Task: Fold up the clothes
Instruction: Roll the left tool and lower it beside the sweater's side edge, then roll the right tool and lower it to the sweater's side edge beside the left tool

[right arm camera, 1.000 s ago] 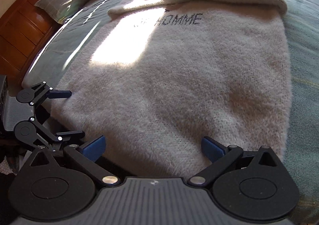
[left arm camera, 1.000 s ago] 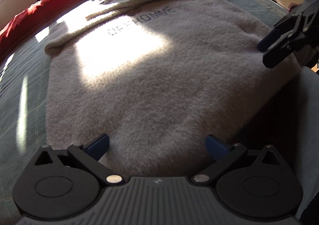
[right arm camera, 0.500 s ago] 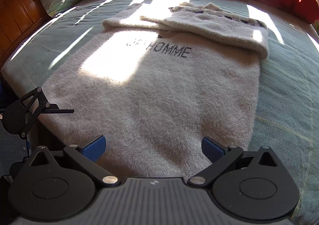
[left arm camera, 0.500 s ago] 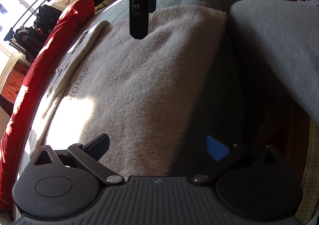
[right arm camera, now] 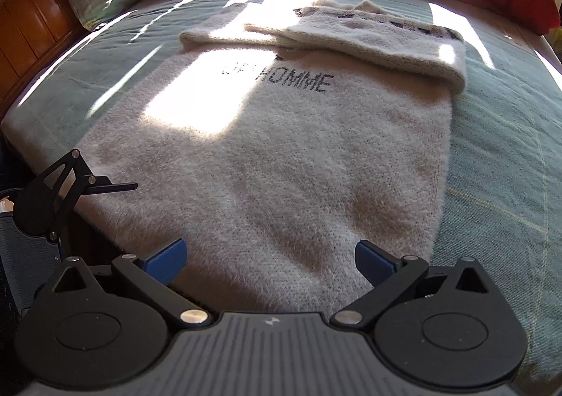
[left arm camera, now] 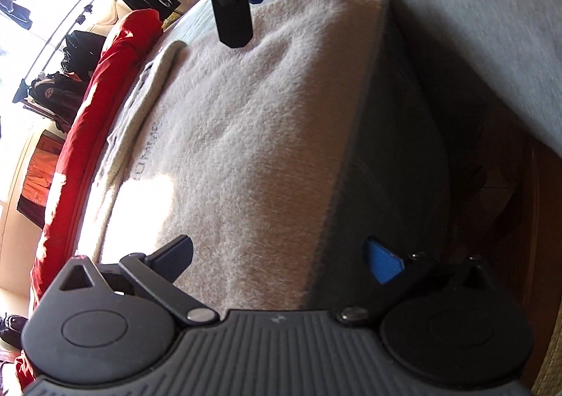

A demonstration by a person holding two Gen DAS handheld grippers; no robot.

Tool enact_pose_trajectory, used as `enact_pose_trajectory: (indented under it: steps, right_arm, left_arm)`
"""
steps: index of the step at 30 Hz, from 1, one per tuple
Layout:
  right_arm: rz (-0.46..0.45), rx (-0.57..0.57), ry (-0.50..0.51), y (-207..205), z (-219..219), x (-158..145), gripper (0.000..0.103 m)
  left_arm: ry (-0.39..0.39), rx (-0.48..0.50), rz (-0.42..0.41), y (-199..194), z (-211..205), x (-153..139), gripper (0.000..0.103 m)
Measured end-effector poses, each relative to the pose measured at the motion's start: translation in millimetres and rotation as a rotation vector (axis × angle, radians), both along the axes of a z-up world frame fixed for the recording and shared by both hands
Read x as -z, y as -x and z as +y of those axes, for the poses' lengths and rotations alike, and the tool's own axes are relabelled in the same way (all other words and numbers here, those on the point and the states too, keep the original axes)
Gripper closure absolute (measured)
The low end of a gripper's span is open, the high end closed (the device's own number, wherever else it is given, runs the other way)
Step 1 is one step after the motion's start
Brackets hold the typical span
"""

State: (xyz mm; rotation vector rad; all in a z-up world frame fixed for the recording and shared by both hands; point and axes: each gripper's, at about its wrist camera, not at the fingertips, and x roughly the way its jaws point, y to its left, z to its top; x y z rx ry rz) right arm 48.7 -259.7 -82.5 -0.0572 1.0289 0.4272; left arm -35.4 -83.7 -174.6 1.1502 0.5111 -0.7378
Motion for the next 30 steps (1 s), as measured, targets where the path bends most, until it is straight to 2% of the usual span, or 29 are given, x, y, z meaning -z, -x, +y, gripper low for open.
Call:
enact_pose_trajectory:
  steps: [3, 9, 19, 26, 30]
  right_arm:
    - [-0.013, -0.033, 0.038, 2, 5, -1, 0.000]
    - [-0.072, -0.103, 0.138, 12, 21, -1, 0.000]
    - [-0.158, -0.244, 0.289, 28, 54, 6, 0.000]
    - [-0.172, -0.288, 0.310, 35, 69, 11, 0.000]
    - [-0.188, -0.322, 0.317, 38, 84, 14, 0.000]
  left_arm:
    - [-0.022, 0.006, -0.007, 1, 1, 6, 0.001]
    - [-0.065, 0.026, -0.121, 3, 5, 16, 0.001]
    - [-0.013, -0.020, -0.176, 4, 19, -1, 0.001]
    - [0.000, -0.074, -0.201, 0, 36, -8, 0.001]
    - [0.032, -0.106, -0.227, -5, 45, -20, 0.001]
